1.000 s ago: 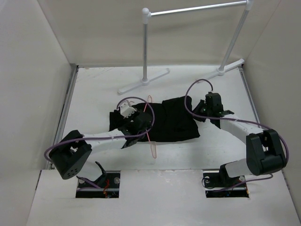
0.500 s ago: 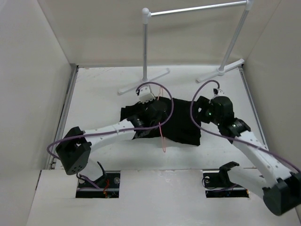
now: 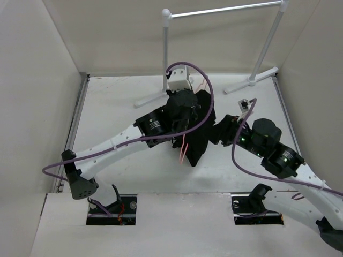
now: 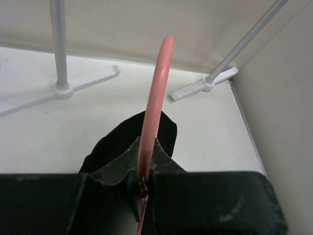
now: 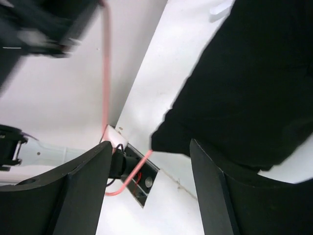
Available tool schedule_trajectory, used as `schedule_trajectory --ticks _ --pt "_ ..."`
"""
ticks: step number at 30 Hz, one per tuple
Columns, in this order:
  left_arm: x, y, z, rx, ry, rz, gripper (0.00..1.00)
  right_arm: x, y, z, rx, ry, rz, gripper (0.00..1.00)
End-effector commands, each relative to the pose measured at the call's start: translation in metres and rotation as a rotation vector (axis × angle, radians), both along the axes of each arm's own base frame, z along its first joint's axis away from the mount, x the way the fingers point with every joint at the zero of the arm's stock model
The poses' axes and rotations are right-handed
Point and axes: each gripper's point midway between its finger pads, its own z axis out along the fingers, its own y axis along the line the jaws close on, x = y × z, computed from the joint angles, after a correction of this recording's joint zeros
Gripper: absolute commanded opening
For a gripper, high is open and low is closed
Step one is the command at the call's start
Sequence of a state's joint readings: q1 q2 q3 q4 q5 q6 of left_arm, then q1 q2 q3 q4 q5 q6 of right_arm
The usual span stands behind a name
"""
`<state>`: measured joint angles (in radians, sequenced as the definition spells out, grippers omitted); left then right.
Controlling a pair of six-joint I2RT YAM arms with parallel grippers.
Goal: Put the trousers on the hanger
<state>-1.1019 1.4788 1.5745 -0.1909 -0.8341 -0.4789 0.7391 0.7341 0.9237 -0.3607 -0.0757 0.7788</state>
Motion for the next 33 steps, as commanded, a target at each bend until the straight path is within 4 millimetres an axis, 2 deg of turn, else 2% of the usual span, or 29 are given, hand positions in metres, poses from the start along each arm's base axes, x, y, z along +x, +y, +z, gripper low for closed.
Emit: schedule_trajectory --ticks 1,7,10,13,16,19,23,26,29,33 --pt "-0.009 -0.001 0.038 -0.018 -0.039 -0.036 0.01 0.009 0.017 0.026 0.052 -0.053 0.012 0.69" --pt "-0.017 -0.012 0.04 -0.028 -0.039 -0.069 0.01 0.022 0.042 0.045 0.086 -0.095 0.054 0.65" --pt "-0.019 -0.016 0.037 -0.025 -0.036 -0.075 0.01 0.026 0.051 0.043 0.083 -0.092 0.068 0.64" --pt "-0.015 -0.014 0.031 -0.024 -0.032 -0.065 0.01 0.023 0.045 0.048 0.089 -0.099 0.053 0.61" --pt "-0.012 -0.013 0.027 -0.024 -0.029 -0.059 0.01 0.015 0.038 0.051 0.099 -0.102 0.052 0.62" --pt "-0.011 -0.017 0.026 -0.034 -0.027 -0.065 0.01 0.017 0.043 0.043 0.09 -0.08 0.068 0.65" --pt "-0.003 -0.013 0.026 -0.054 -0.023 -0.049 0.01 0.017 0.038 0.051 0.091 -0.101 0.05 0.6" --pt "-0.001 -0.013 0.025 -0.072 -0.014 -0.055 0.01 0.012 0.037 0.052 0.11 -0.108 0.06 0.63" --pt "-0.005 -0.021 0.021 -0.077 -0.006 -0.07 0.01 0.02 0.047 0.041 0.097 -0.078 0.068 0.64" --pt "-0.009 -0.028 0.017 -0.088 0.009 -0.087 0.01 0.022 0.068 0.04 0.132 -0.067 0.126 0.63"
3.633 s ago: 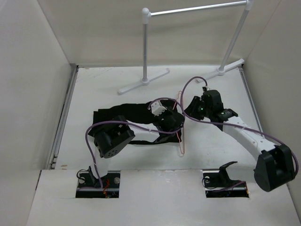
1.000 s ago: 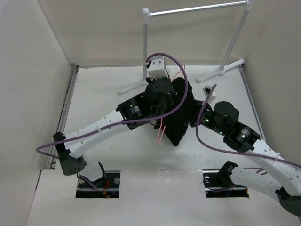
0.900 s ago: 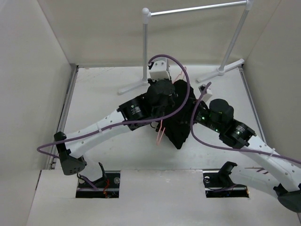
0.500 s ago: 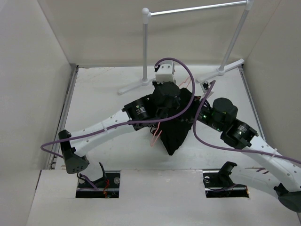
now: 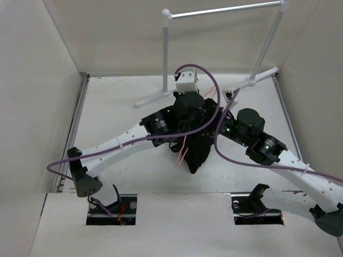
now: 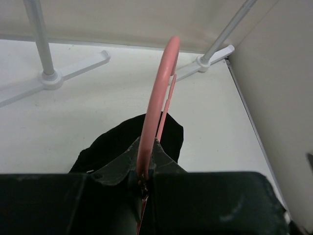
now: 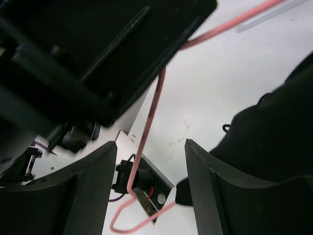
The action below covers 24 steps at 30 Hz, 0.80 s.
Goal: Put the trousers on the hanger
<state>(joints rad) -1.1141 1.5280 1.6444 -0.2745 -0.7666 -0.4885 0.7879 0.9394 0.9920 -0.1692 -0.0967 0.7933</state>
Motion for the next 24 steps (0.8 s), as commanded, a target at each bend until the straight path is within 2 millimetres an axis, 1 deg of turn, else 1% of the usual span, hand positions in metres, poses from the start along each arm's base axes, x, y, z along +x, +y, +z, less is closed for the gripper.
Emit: schedule_trajectory --ticks 1,2,4,6,8,10,11,12,15,17,18,19,21,24 --pt "-0.003 -0.008 0.024 -0.132 -0.028 -0.009 0.01 -0.002 0.021 0.022 0.092 -0.035 0.064 0.63" --pt "-0.003 -0.008 0.023 -0.138 -0.027 -0.01 0.01 0.001 0.023 0.02 0.095 -0.027 0.062 0.6" --pt "-0.004 -0.007 0.023 -0.144 -0.024 -0.009 0.01 0.003 0.026 0.018 0.096 -0.023 0.067 0.45" --pt "-0.004 -0.004 0.022 -0.146 -0.023 -0.002 0.02 0.003 0.027 0.017 0.098 -0.021 0.062 0.25" --pt "-0.004 0.0 0.021 -0.146 -0.022 0.005 0.03 0.003 0.024 0.021 0.109 -0.023 0.048 0.16" --pt "-0.004 0.006 0.02 -0.154 -0.022 0.017 0.08 0.002 0.02 0.024 0.13 -0.017 0.036 0.12" --pt "-0.003 0.008 0.021 -0.161 -0.024 0.02 0.13 0.0 0.018 0.027 0.145 -0.017 0.035 0.1" --pt "-0.002 0.011 0.022 -0.173 -0.028 0.02 0.22 0.0 0.015 0.03 0.163 -0.016 0.027 0.09" --pt "-0.002 0.022 0.032 -0.223 -0.053 0.017 0.57 0.005 0.005 0.034 0.178 -0.015 0.003 0.08" --pt "-0.001 0.032 0.038 -0.241 -0.063 0.021 0.71 0.01 0.0 0.034 0.175 -0.013 -0.011 0.07" --pt "0.0 0.038 0.041 -0.249 -0.068 0.026 0.76 0.014 -0.002 0.035 0.176 -0.015 -0.019 0.07" --pt "-0.001 0.045 0.045 -0.256 -0.073 0.031 1.0 0.017 -0.003 0.035 0.173 -0.017 -0.025 0.07" --pt "-0.003 0.054 0.05 -0.276 -0.083 0.027 1.0 0.026 -0.005 0.036 0.165 -0.019 -0.036 0.07" --pt "-0.011 0.068 0.066 -0.314 -0.105 0.015 1.0 0.042 -0.008 0.04 0.151 -0.033 -0.055 0.06"
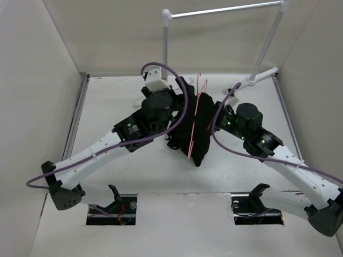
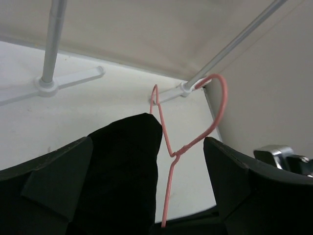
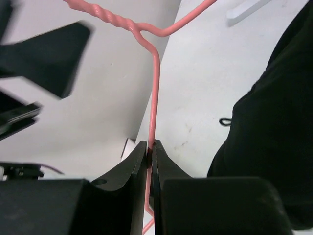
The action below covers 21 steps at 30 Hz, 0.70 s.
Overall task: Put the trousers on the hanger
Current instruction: Place the trousers on the hanger, then place the hanger at the clothesline.
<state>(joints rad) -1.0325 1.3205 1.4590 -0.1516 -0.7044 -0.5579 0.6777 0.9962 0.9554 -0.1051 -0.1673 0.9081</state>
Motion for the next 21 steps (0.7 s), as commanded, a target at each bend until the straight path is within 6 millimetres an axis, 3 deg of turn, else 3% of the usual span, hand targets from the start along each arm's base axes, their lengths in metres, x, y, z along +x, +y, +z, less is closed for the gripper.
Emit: schedule_trajectory --ticks 1,5,8,10,15,18,21 --pt "-0.014 0.024 0.046 -0.127 -0.081 -0.012 1.0 0.019 -0.005 0.059 0.08 -0.153 -0.017 0.06" --pt "-0.032 0.066 0.063 -0.197 -0.118 0.049 1.0 0.051 -0.018 0.077 0.062 -0.192 -0.058 0.06" --pt "-0.043 0.099 0.064 -0.22 -0.136 0.111 1.0 0.075 -0.029 0.096 0.057 -0.227 -0.086 0.06" --pt "-0.047 0.117 0.054 -0.21 -0.134 0.14 1.0 0.098 -0.041 0.113 0.052 -0.252 -0.12 0.06" --pt "-0.057 0.154 0.004 -0.124 -0.073 0.224 1.0 0.169 -0.079 0.154 0.034 -0.278 -0.206 0.06" --pt "-0.066 0.167 -0.018 -0.101 -0.038 0.247 1.0 0.202 -0.095 0.175 0.038 -0.296 -0.24 0.06" --pt "-0.07 0.178 -0.034 -0.084 -0.009 0.274 1.0 0.234 -0.11 0.183 0.036 -0.286 -0.28 0.06"
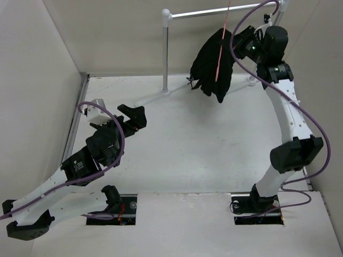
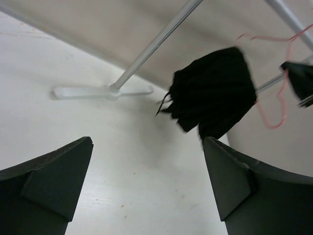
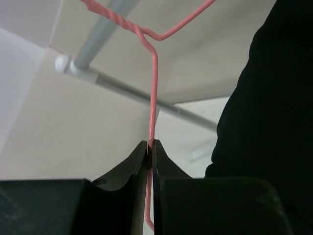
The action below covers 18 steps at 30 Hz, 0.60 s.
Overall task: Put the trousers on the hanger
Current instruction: Place the hanger at the clothesline.
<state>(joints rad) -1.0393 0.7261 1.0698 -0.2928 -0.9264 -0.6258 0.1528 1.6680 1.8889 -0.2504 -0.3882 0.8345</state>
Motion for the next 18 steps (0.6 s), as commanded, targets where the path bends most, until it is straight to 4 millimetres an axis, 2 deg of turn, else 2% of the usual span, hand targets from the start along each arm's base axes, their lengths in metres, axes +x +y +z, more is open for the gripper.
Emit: schedule_trajectory --ticks 1,7,10,14,18 --pt "-0.004 0.017 -0.022 0.024 0.047 0.06 1.0 0.01 -0.012 0.055 0.006 -0.141 0.009 0.06" --pt "-0.005 0.022 -0.041 0.066 0.091 0.065 1.0 0.051 -0.041 0.057 0.024 -0.126 -0.045 0.06" --pt "-0.004 0.024 -0.048 0.074 0.1 0.075 1.0 0.065 -0.055 0.048 0.033 -0.098 -0.067 0.06" --pt "0.0 0.027 -0.052 0.075 0.111 0.095 1.0 0.076 -0.069 0.028 0.032 -0.053 -0.095 0.06" --pt "0.004 0.027 -0.058 0.075 0.128 0.095 1.0 0.074 -0.071 0.004 0.015 -0.012 -0.106 0.07"
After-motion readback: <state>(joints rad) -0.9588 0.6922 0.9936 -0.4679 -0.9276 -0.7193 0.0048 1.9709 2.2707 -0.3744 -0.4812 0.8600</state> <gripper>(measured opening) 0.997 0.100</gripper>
